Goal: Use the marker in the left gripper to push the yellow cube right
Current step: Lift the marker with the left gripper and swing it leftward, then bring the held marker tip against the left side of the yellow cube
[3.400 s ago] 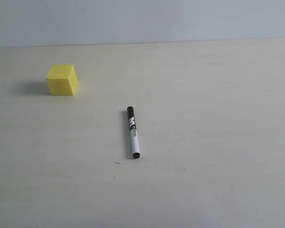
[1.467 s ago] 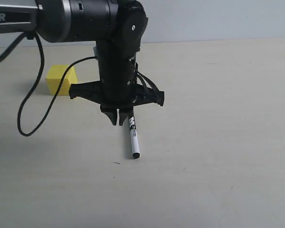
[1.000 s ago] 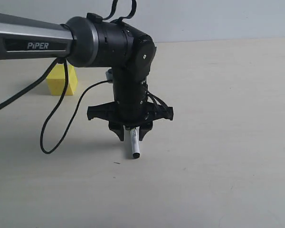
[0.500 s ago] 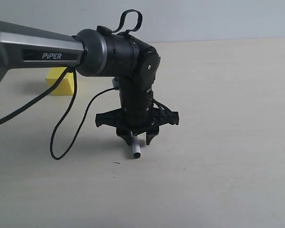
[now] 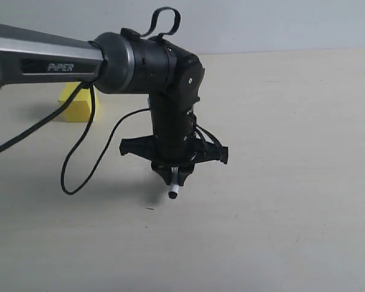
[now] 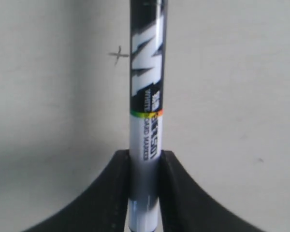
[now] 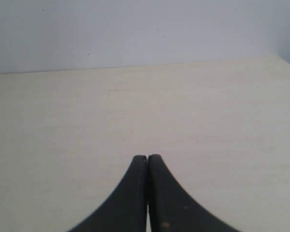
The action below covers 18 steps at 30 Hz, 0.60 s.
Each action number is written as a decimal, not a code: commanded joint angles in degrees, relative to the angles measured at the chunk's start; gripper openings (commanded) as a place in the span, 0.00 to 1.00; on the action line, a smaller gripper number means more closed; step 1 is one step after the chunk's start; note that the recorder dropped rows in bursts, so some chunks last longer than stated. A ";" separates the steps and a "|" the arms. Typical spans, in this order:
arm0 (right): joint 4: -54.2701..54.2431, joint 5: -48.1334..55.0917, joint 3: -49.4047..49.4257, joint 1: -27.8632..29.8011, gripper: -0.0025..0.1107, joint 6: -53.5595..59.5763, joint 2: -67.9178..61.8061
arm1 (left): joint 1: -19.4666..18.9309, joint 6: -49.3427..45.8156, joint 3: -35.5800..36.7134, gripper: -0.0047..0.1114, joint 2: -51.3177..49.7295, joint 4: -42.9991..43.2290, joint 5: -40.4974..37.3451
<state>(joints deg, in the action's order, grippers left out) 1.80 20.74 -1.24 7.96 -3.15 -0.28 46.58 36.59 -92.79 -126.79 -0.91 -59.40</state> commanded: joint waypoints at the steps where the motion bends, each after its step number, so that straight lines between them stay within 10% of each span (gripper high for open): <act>1: 0.05 -0.14 0.22 0.45 0.02 0.11 0.28 | -0.24 -7.88 -0.07 0.04 10.25 0.46 -2.17; 9: 0.05 -0.14 0.22 0.45 0.02 0.11 0.28 | -4.91 -18.22 13.28 0.04 38.70 21.04 -10.56; 14: 0.05 -0.14 0.22 0.45 0.02 0.11 0.28 | -22.30 -19.12 28.47 0.04 46.96 31.13 -6.65; 18: 0.05 -0.14 0.22 0.45 0.02 0.11 0.28 | -31.25 -44.07 29.35 0.04 41.60 24.77 3.77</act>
<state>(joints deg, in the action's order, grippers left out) 1.80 20.74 -1.24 7.96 -3.15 -0.28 18.96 1.79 -63.15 -82.41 26.12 -60.89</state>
